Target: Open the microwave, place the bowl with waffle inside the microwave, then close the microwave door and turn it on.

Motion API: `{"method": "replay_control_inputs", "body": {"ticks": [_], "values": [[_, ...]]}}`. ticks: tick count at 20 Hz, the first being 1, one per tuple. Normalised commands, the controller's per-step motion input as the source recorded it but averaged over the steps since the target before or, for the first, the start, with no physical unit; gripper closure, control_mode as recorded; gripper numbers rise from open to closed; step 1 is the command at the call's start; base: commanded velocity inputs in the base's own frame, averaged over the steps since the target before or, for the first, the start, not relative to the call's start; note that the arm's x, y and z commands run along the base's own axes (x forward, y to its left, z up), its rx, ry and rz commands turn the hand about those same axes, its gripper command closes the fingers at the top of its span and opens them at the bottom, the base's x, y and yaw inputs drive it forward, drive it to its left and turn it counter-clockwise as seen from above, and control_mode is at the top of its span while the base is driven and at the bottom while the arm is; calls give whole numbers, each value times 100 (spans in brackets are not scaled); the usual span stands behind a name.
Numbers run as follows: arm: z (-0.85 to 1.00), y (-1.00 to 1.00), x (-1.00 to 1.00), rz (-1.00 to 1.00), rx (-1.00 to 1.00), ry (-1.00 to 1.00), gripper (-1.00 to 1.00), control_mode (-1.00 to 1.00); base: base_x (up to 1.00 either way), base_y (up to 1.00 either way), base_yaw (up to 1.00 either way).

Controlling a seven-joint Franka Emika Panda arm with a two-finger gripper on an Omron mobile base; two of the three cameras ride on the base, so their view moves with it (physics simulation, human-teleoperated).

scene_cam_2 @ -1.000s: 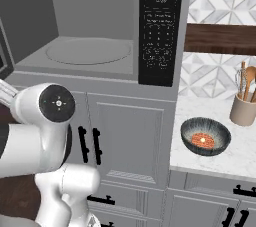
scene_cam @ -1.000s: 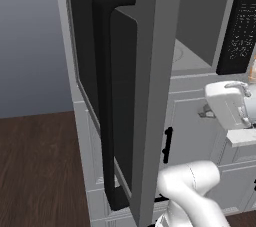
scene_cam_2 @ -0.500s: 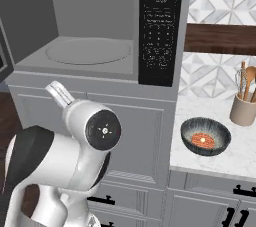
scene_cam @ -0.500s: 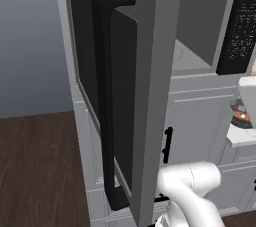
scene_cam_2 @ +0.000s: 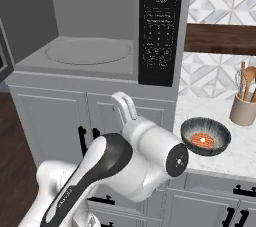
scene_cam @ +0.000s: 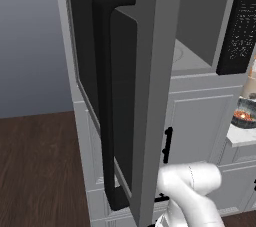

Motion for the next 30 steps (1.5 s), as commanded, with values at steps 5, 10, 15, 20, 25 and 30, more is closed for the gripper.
{"method": "replay_control_inputs", "body": {"ticks": [5,10,15,20,25,30], "values": [[-70,-100,54,0,20,0,-100,-100,0,0,0],[-65,-100,63,0,3,2,-100,-100,0,0,0],[-43,-100,62,-2,-6,22,-100,-100,0,0,0],[-30,-90,15,0,-1,28,-100,-100,0,0,0],[-28,-35,6,1,0,13,-100,-100,0,0,0],[-54,0,15,0,-1,20,-100,-100,0,0,0]]}}
